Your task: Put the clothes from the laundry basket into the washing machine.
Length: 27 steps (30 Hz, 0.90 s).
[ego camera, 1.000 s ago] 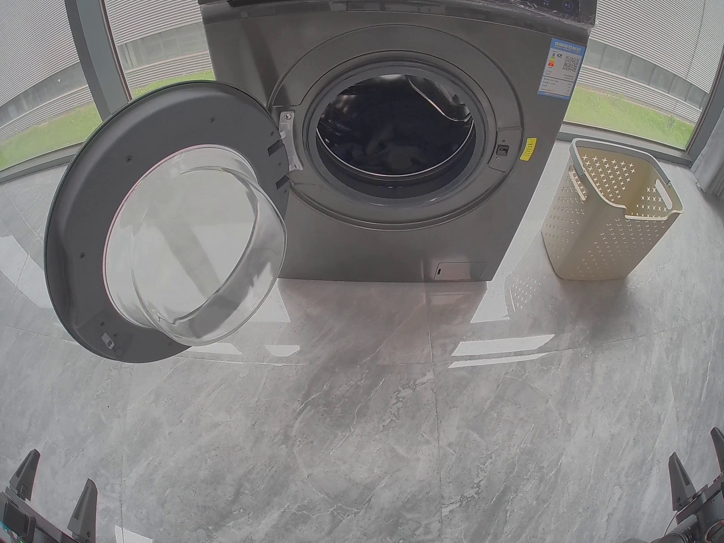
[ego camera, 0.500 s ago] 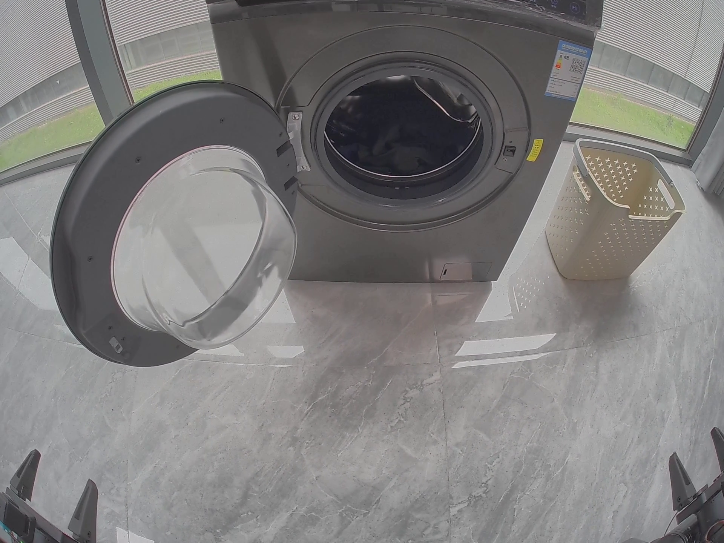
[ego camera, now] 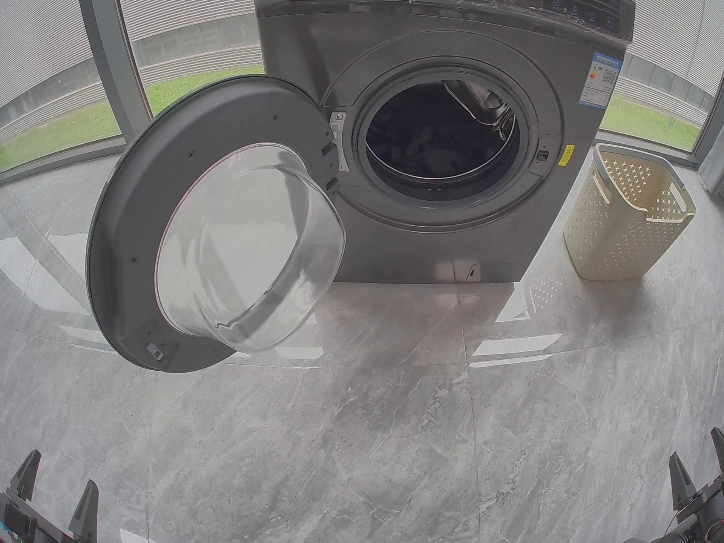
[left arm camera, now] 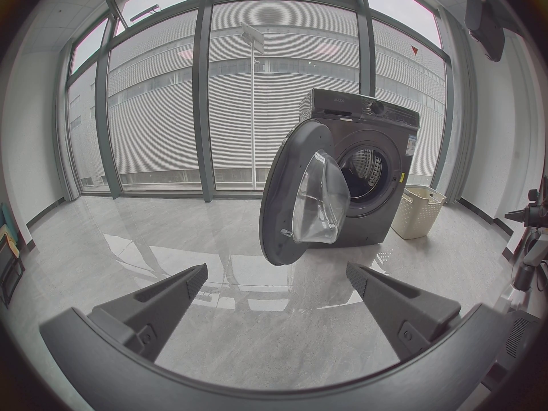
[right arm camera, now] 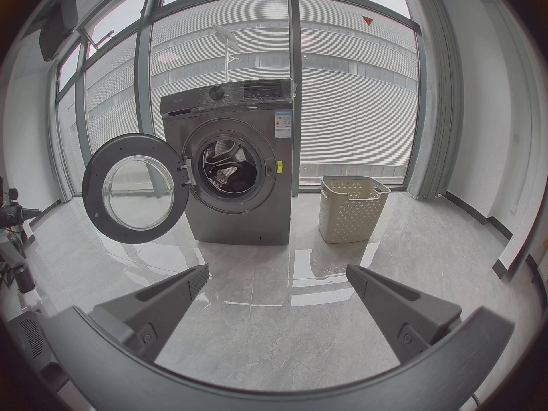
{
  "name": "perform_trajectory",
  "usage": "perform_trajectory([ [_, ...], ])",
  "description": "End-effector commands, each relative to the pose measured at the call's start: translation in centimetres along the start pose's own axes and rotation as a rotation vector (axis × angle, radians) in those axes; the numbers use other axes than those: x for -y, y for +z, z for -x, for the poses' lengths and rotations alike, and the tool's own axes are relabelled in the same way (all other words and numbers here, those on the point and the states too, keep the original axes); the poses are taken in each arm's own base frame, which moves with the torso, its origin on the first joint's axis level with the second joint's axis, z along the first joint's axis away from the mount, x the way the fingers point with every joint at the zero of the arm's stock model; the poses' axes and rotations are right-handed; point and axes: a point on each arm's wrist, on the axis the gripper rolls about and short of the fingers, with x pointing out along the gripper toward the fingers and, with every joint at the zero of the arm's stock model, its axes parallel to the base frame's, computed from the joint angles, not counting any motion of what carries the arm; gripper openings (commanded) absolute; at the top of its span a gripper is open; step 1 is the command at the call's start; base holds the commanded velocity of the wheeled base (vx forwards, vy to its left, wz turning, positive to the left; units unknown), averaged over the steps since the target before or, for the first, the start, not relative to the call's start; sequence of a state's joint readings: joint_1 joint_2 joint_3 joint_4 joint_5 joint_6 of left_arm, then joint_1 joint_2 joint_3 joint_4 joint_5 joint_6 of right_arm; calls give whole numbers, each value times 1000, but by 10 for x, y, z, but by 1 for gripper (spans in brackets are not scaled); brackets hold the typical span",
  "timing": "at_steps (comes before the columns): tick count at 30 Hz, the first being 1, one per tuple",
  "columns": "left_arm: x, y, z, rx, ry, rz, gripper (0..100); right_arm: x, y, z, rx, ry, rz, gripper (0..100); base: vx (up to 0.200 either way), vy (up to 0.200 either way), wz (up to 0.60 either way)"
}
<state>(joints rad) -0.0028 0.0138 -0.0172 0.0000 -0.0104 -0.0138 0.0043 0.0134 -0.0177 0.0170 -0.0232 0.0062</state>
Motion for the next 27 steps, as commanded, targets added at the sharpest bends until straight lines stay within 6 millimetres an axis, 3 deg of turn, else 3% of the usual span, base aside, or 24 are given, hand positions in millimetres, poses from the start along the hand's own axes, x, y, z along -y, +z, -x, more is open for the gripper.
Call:
perform_trajectory([
  [1, 0, -5, 0, -5, -1, -3, 100, 0, -3, -1, -7, 0, 0, 100, 0, 0, 0],
  [18, 0, -4, 0, 9, 4, -14, 100, 0, -3, -1, -7, -1, 0, 100, 0, 0, 0],
  [19, 0, 5, 2, 58, 6, 1, 100, 0, -3, -1, -7, -1, 2, 100, 0, 0, 0],
  [21, 1, 50, 15, 237, -6, 14, 100, 0, -3, -1, -7, -1, 2, 100, 0, 0, 0],
  [22, 1, 59, 17, 251, -14, 17, 100, 0, -3, -1, -7, -1, 2, 100, 0, 0, 0],
  [23, 1, 76, 13, 194, -38, 20, 100, 0, -3, -1, -7, -3, 2, 100, 0, 0, 0],
  [27, 3, 103, -27, 4, -131, 31, 100, 0, -3, -1, -7, -3, -1, 100, 0, 0, 0],
])
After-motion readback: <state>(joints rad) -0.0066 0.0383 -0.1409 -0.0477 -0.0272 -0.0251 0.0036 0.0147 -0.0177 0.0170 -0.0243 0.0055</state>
